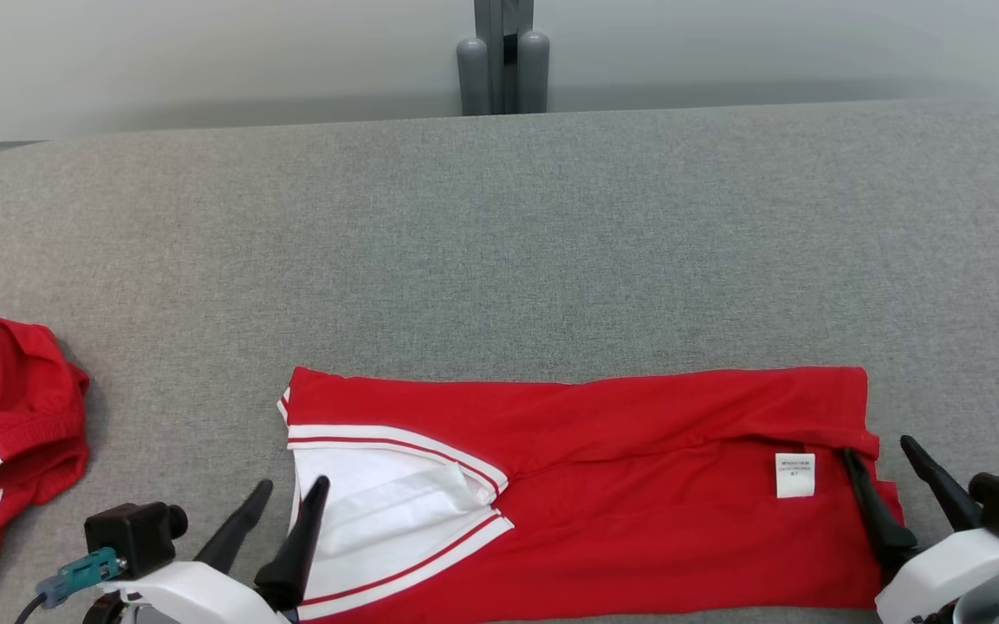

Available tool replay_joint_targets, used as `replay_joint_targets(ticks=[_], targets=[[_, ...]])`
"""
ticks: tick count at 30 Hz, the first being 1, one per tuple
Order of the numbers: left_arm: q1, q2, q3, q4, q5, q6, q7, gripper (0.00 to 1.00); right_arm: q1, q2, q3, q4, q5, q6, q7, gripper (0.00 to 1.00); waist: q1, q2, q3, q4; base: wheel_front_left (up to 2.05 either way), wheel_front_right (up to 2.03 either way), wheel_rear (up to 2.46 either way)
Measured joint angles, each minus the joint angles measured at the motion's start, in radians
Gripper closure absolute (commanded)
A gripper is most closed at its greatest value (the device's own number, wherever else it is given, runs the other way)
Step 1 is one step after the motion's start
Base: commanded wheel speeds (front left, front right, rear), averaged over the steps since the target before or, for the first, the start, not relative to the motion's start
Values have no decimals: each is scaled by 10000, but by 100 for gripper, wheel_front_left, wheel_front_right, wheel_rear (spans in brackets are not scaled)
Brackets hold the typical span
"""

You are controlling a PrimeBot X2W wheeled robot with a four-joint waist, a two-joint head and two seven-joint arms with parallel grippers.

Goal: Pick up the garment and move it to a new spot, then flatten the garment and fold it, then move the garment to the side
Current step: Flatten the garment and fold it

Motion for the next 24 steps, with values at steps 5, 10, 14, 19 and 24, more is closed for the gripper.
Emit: replay_joint_targets(ticks=[5, 10, 14, 19, 24], targets=[[-41, -217, 571, -322, 445, 403, -1160, 0, 592, 558, -1287, -1193, 21, 0, -31, 0, 0, 0, -185, -68, 0, 0, 0], [-197, -305, 1045, -738, 1225, 1114, -1906, 0, 977, 1505, -2594, -2767, -617, -2, -61, 0, 0, 0, -383, -271, 0, 0, 0], [-470, -412, 1310, -909, 2077, 1655, -2130, 0, 1166, 2148, -3170, -3599, -1478, -2, -77, 0, 0, 0, -621, -409, 0, 0, 0], [-563, -510, 1448, -642, 2947, 1768, -2222, 0, 1303, 2522, -3463, -4146, -2167, -2, 282, 0, 0, 0, -920, -483, 0, 0, 0], [-487, -368, 1264, 6, 3580, 1524, -2245, 0, 1584, 2667, -3457, -4155, -2656, -2, 625, 0, 0, 0, -1188, -437, 0, 0, 0]])
